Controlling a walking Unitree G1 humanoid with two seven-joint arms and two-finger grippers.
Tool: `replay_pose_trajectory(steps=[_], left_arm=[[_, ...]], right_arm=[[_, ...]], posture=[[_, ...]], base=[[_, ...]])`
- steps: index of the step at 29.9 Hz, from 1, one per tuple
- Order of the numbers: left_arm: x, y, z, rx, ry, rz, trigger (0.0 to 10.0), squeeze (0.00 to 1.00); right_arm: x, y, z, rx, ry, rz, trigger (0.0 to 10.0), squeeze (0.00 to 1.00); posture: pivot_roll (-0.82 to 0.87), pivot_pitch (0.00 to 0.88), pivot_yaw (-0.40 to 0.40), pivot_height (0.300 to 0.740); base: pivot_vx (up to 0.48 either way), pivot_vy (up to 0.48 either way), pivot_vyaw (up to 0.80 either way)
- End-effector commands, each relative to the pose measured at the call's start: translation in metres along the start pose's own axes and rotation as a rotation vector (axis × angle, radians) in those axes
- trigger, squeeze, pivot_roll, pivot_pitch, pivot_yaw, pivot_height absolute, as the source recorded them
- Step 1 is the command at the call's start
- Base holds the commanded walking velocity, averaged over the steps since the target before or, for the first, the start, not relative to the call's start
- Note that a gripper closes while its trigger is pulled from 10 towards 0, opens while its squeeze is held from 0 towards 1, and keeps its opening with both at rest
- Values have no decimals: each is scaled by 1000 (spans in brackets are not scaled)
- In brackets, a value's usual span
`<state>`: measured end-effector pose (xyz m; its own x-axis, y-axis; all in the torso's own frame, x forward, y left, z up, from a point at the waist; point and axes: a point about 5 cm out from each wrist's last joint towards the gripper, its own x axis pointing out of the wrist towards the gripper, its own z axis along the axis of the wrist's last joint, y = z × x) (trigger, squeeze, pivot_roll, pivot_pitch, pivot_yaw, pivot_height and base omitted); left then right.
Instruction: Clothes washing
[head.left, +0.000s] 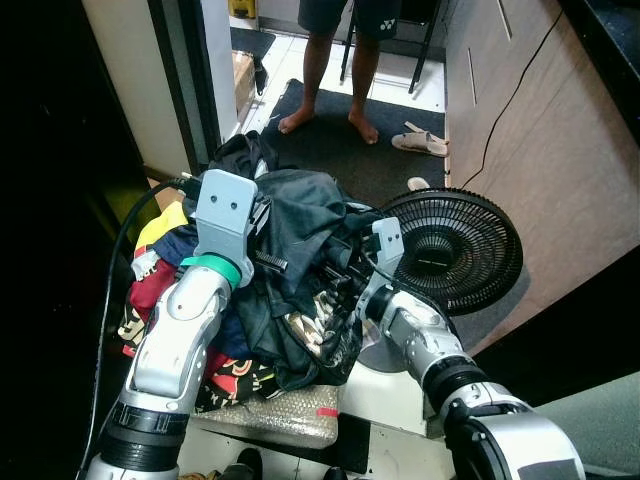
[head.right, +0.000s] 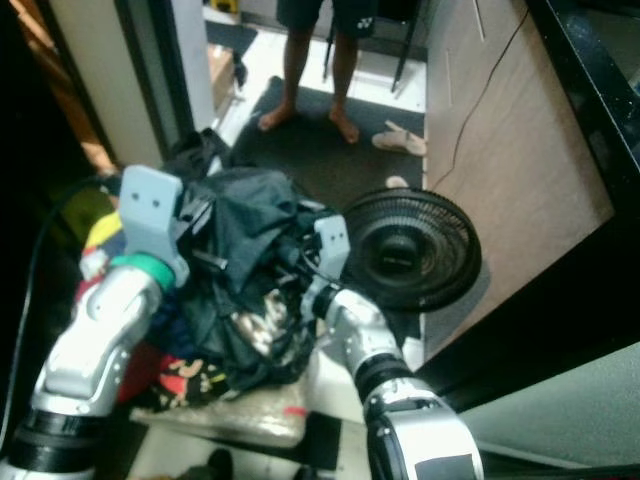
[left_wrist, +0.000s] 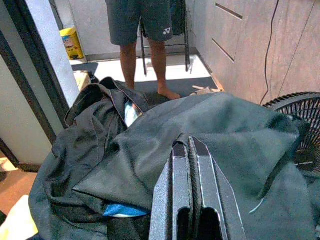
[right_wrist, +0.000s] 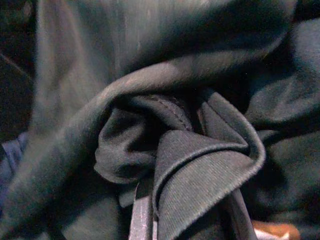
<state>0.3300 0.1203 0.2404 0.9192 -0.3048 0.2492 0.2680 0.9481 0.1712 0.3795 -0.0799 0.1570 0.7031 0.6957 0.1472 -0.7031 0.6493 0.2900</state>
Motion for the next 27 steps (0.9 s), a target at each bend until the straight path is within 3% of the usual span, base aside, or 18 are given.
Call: replay_pose_trajectory(steps=[1,3,8,9,10,11,13,14,15,17,18,19,20,22,24,25,26,27], left_arm=[[-2,-1,-3,7,13,-2,10000,0],[-2,0,-2,8,12,-1,10000,0],[-1,0,-2,8,10,-1,10000,0],[-1,0,-2,8,9,-2,10000,0],[-1,0,-2,8,9,-2,10000,0],[-1,0,-1,7,6,-2,10000,0],[-1,0,-1,7,6,-2,10000,0],[-2,-1,0,6,1,-4,10000,0],[-2,-1,0,6,1,-4,10000,0],[-10,-2,8,-3,-21,-13,10000,0],[-10,-2,8,-3,-21,-13,10000,0],[-14,-3,12,-8,-30,-16,10000,0],[-14,-3,12,-8,-30,-16,10000,0],[-20,-3,20,-16,-50,-16,10000,0],[-20,-3,20,-16,-50,-16,10000,0],[-21,-1,25,-17,-63,-14,10000,0],[-21,-1,25,-17,-63,-14,10000,0],[-21,0,28,-17,-75,-11,10000,0]], right_arm=[[1,1,9,28,-59,18,0,0],[6,6,45,14,-217,61,0,0],[9,15,80,-39,-337,96,0,0],[8,20,105,-104,-415,89,10000,0],[8,20,105,-104,-415,89,10000,0],[5,25,127,-179,-485,71,10000,0],[5,25,127,-179,-485,71,10000,0],[-3,28,156,-276,-576,12,10000,0],[-3,28,156,-276,-576,12,10000,0],[-27,32,203,-495,-726,-105,10000,0],[-27,32,203,-495,-726,-105,10000,0],[-38,35,220,-559,-783,-139,10000,0],[-38,35,220,-559,-783,-139,10000,0],[-64,44,250,-614,-900,-183,10000,0],[-64,44,250,-614,-900,-183,10000,0],[-78,52,270,-638,-984,-201,10000,0],[-78,52,270,-638,-984,-201,10000,0],[-91,60,287,-659,-1061,-221,10000,0]], posture=[[145,258,-4,740],[141,247,-2,740],[141,247,-2,740],[134,234,0,740],[134,234,0,740],[131,228,0,740],[131,228,0,740],[127,215,2,740],[127,215,2,740],[112,186,7,740],[112,186,7,740],[110,178,7,740],[110,178,7,740],[107,156,7,740],[107,156,7,740],[106,150,7,740],[106,150,7,740],[100,136,8,740]], base=[[0,0,0],[0,0,0],[0,0,0],[0,0,0],[0,0,0],[0,0,0],[0,0,0],[0,0,0],[0,0,0],[0,0,0],[0,0,0],[0,0,0],[0,0,0],[0,0,0],[0,0,0],[0,0,0],[0,0,0],[0,0,0]])
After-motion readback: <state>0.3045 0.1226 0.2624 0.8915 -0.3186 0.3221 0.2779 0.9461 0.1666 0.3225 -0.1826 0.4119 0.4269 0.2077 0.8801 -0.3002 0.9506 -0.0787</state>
